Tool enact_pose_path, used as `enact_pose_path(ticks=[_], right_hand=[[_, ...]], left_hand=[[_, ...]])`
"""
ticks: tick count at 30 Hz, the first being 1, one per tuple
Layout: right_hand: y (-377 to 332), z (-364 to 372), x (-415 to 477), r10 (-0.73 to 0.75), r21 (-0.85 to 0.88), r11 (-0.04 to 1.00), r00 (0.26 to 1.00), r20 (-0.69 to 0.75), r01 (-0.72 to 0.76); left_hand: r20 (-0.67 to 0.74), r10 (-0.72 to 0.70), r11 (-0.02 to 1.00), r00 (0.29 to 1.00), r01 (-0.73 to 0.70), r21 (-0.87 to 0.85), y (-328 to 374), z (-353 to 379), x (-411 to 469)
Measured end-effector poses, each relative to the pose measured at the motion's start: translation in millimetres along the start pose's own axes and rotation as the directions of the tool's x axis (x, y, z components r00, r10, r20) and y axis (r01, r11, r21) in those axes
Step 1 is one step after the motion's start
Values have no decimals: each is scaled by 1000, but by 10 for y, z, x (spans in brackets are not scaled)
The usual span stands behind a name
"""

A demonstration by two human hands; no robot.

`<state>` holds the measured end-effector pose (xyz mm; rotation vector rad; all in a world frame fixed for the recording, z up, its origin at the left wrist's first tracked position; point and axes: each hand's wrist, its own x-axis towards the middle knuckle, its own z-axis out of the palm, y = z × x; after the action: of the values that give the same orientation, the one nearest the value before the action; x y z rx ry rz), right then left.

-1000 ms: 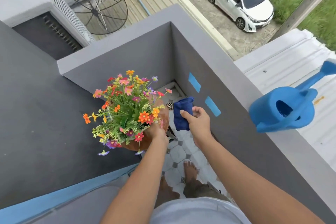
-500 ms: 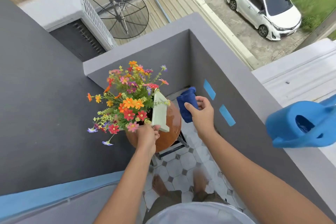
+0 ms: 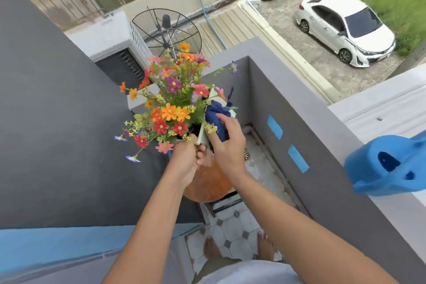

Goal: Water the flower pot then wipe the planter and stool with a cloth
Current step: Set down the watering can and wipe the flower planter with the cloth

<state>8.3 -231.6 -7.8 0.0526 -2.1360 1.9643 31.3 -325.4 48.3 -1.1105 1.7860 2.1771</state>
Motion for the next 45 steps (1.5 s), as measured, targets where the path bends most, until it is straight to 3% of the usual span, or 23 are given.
enact_pose_path(ticks=[5,8,13,18,25,32,36,41,45], right_hand=[[-68,-143,-198,-54,21,998,995,84,52],[-182,-167,177,-54,33,998,998,-34,55],[-59,-248,783,113,1,993,974,-196,-116],[82,-253,530,221,1,974,960,-173,-225],[-144,-98,64,5,-1,1000,1000,5,-5],[-299,-226,733,85,28,996,984,-157,-82],[-284,-313,1076,80,-76,993,989,-124,-90],[-285,-258,568,14,13,1000,995,-98,-13],[-192,-326,94,-135,-16,991,990,45,135]], left_hand=[[-9,69,992,998,-67,110,155,13,-37],[46,46,993,998,-51,107,186,23,-129],[143,43,998,989,-50,43,150,75,-313],[99,50,998,994,-54,32,98,97,-274],[13,48,999,999,-48,26,144,65,-108],[121,43,997,992,-50,51,156,150,-237],[150,37,994,988,-52,99,165,142,-306],[124,26,996,992,-36,80,200,216,-211],[124,13,1000,992,-14,12,302,151,-74]])
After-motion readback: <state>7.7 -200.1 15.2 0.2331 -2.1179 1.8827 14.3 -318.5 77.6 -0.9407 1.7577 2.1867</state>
